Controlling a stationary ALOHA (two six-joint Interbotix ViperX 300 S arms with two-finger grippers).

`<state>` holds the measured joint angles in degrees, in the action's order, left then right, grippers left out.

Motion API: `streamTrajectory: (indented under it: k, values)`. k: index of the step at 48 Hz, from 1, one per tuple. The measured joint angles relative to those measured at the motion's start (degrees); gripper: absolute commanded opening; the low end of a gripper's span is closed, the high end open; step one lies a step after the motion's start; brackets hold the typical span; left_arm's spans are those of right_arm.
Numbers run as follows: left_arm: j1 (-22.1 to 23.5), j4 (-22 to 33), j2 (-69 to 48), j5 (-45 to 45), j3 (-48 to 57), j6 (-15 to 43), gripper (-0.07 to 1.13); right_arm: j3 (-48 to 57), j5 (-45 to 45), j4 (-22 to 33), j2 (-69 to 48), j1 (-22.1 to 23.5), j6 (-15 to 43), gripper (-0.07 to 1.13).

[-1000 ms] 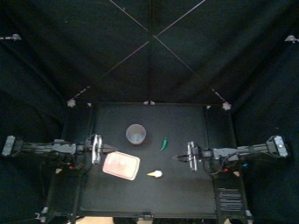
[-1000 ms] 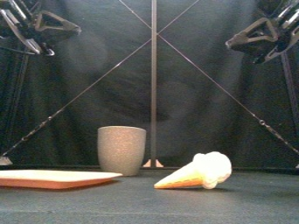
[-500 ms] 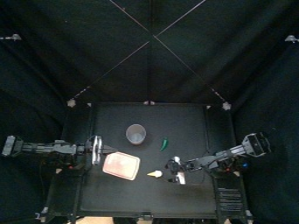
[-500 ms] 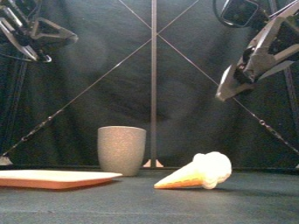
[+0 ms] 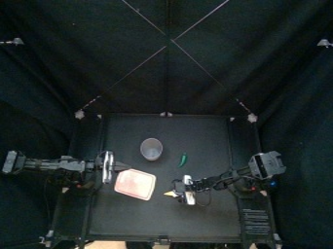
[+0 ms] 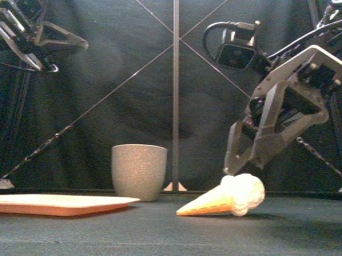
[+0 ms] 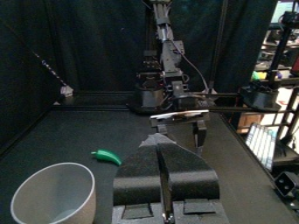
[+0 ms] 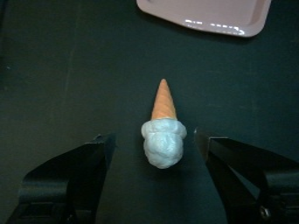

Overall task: Pick the ice cream then place it on the pink plate
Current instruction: Pick the ice cream

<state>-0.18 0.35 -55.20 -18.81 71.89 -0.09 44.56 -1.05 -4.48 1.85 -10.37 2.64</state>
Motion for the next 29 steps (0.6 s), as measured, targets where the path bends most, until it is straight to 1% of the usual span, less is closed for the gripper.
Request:
streamTrajectory:
  k: [14, 19, 22, 29]
  values:
    - [0.0, 0.0, -0.1, -0.1, 0.0, 0.0, -0.03, -2.4, 0.4, 0.3, 4.4, 0.5, 0.0, 1.02]
    - [0.0, 0.0, -0.1, -0.1, 0.0, 0.0, -0.03, -3.2, 0.5, 0.3, 5.4, 0.9, 0.1, 0.99]
    - [0.0, 0.0, -0.1, -0.1, 0.1, 0.1, -0.03, -3.5, 0.7, 0.3, 6.1, 1.0, 0.2, 0.94]
    - [0.0, -0.1, -0.1, 0.0, 0.5, 0.1, -0.03, -3.6, 1.4, -0.2, 6.6, 1.0, 0.1, 0.76]
